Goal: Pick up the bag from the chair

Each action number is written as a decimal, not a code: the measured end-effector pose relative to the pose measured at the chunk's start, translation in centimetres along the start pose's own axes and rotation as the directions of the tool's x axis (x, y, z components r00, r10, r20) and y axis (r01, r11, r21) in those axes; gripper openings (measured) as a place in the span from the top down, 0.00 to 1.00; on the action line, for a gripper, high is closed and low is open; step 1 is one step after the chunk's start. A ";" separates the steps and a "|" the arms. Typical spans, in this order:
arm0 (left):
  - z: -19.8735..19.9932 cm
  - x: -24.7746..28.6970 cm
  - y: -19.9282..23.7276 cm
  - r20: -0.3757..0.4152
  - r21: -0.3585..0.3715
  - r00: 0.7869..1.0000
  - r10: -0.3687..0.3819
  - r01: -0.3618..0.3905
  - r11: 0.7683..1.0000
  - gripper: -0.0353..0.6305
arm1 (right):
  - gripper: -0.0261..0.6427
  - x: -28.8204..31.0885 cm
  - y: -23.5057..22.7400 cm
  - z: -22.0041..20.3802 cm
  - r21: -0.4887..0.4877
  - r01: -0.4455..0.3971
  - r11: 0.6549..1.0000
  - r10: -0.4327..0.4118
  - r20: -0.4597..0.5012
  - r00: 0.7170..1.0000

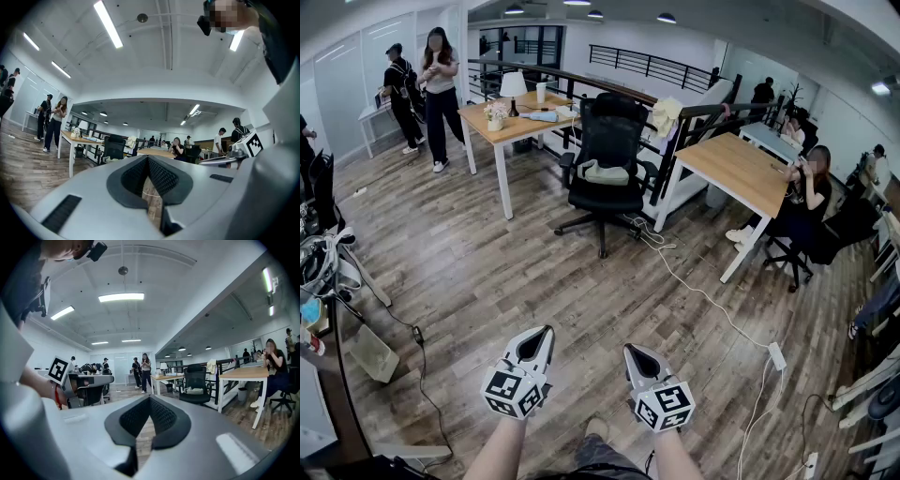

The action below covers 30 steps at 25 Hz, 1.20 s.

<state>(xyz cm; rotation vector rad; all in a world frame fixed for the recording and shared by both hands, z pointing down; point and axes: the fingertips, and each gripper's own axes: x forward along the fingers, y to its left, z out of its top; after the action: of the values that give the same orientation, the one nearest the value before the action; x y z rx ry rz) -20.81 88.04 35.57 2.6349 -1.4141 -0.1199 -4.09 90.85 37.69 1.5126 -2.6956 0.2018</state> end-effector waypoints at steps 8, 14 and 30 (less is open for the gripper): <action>0.4 7.7 1.3 0.019 -0.003 1.000 0.014 -0.014 1.000 0.95 | 0.95 4.8 -6.4 1.3 -0.022 -0.014 1.000 0.014 0.005 1.000; 0.0 11.6 1.9 0.034 -0.004 0.999 0.040 -0.040 0.999 0.95 | 0.95 7.0 -10.0 1.3 -0.030 -0.033 0.999 0.033 0.007 0.999; 0.8 20.1 3.8 0.025 0.006 0.998 0.054 -0.054 0.999 0.95 | 0.95 12.8 -15.7 3.6 0.018 -0.014 1.000 0.013 0.041 0.999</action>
<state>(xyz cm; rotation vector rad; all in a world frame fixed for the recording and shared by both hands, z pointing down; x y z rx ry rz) -12.97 69.11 35.42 2.6067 -1.4949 -0.1421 2.76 71.47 36.90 1.5199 -2.7435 0.1986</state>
